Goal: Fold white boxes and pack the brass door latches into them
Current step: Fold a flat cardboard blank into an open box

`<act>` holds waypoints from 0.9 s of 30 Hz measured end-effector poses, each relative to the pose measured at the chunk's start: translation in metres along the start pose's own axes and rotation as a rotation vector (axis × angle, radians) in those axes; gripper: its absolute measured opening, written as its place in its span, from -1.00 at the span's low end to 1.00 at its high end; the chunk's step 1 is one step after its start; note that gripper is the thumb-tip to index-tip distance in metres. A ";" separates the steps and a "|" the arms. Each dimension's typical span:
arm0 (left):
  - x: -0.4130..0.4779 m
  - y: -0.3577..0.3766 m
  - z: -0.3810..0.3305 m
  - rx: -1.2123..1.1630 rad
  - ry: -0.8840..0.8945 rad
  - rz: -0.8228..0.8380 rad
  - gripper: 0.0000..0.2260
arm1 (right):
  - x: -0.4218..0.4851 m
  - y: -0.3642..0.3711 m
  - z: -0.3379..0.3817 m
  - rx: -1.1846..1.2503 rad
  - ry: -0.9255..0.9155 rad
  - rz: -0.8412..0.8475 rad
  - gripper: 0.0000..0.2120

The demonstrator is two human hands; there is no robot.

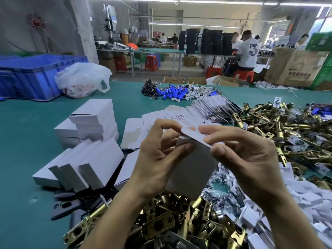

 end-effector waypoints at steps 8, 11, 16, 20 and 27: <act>0.000 -0.002 0.005 0.013 -0.038 -0.026 -0.67 | 0.002 0.000 -0.001 -0.059 0.028 -0.091 -0.81; 0.000 0.000 0.006 0.043 -0.047 -0.016 -0.64 | 0.002 -0.002 -0.004 -0.044 0.017 -0.114 -0.84; 0.000 0.001 0.006 0.039 -0.047 -0.017 -0.65 | 0.004 0.000 -0.005 -0.020 -0.015 -0.132 -0.87; 0.000 0.002 0.007 0.040 -0.054 -0.016 -0.68 | 0.003 -0.003 -0.006 0.019 -0.007 -0.112 -0.84; 0.000 0.004 0.013 0.035 -0.064 -0.017 -0.71 | 0.003 -0.007 -0.007 -0.008 0.064 -0.076 -0.81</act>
Point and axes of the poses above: each hand's wrist, its own x-axis towards the middle knuckle, its own y-axis out of the palm, z = x × y, the point moved 3 cm from there along x, towards the middle knuckle, and after that the axes turned 10 degrees about z, right-handed, at the moved point
